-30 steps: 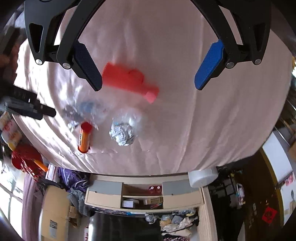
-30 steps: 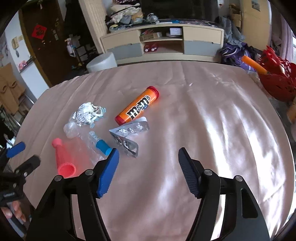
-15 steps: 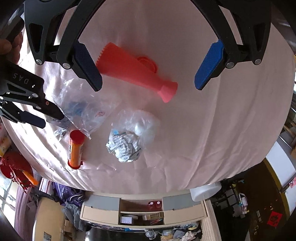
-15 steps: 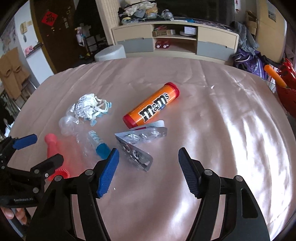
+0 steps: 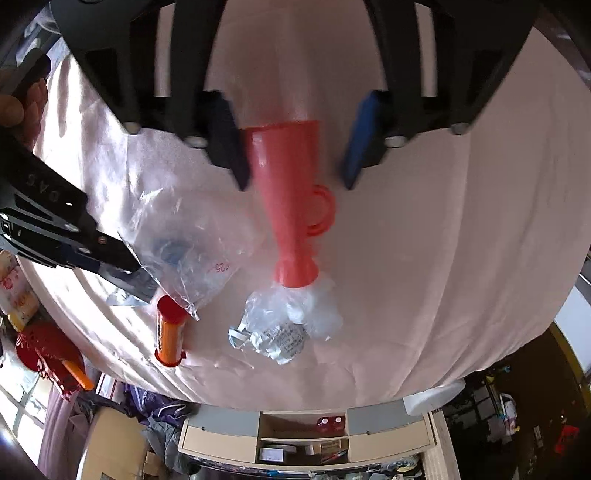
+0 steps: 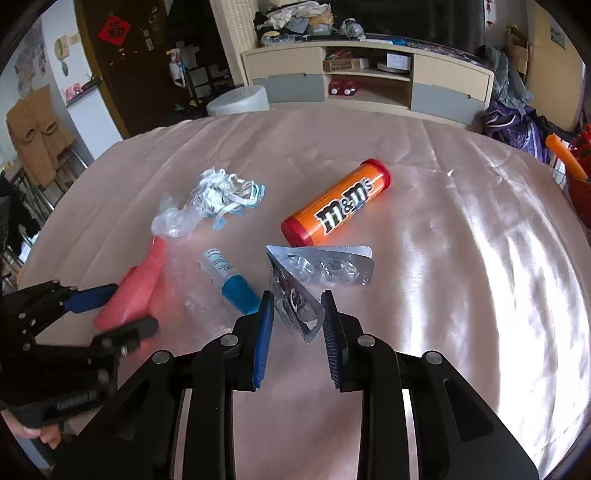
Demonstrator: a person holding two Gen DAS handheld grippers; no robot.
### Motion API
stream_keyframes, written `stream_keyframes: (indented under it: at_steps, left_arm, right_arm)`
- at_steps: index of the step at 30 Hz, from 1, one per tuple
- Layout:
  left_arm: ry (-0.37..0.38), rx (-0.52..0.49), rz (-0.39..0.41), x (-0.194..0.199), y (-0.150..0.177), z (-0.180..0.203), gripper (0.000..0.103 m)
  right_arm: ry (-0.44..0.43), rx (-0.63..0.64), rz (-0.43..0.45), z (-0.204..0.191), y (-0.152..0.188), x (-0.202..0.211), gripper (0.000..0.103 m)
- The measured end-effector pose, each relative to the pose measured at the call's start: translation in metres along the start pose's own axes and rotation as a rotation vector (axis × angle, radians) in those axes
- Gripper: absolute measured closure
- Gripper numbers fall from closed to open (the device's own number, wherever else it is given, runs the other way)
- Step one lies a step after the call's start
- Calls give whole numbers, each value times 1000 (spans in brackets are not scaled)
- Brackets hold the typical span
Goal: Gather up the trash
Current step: 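Grasp the pink horn with the left tool while the right tool grasps the blister pack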
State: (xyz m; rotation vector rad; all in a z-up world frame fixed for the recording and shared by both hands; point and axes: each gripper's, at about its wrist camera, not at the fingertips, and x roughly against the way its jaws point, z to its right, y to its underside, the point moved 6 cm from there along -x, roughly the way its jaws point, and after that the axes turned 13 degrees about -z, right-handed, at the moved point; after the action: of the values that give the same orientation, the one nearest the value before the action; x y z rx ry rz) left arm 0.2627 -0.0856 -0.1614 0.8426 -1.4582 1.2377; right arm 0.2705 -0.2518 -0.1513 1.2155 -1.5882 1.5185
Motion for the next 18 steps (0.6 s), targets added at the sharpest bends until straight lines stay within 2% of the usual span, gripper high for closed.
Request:
stream_keyframes:
  at_steps: [1,11,18]
  left_arm:
    - [8,3,2,2,0,-1,69]
    - [-16,-72,102,49,18,-1,70]
    - [-6,-146,145,91,70,2,70]
  right_arm:
    - [-1,-5,6,2,1,4,76]
    - [5,-3,62,-1,24,58,76]
    - [-5,28,105,-24,56,100,76]
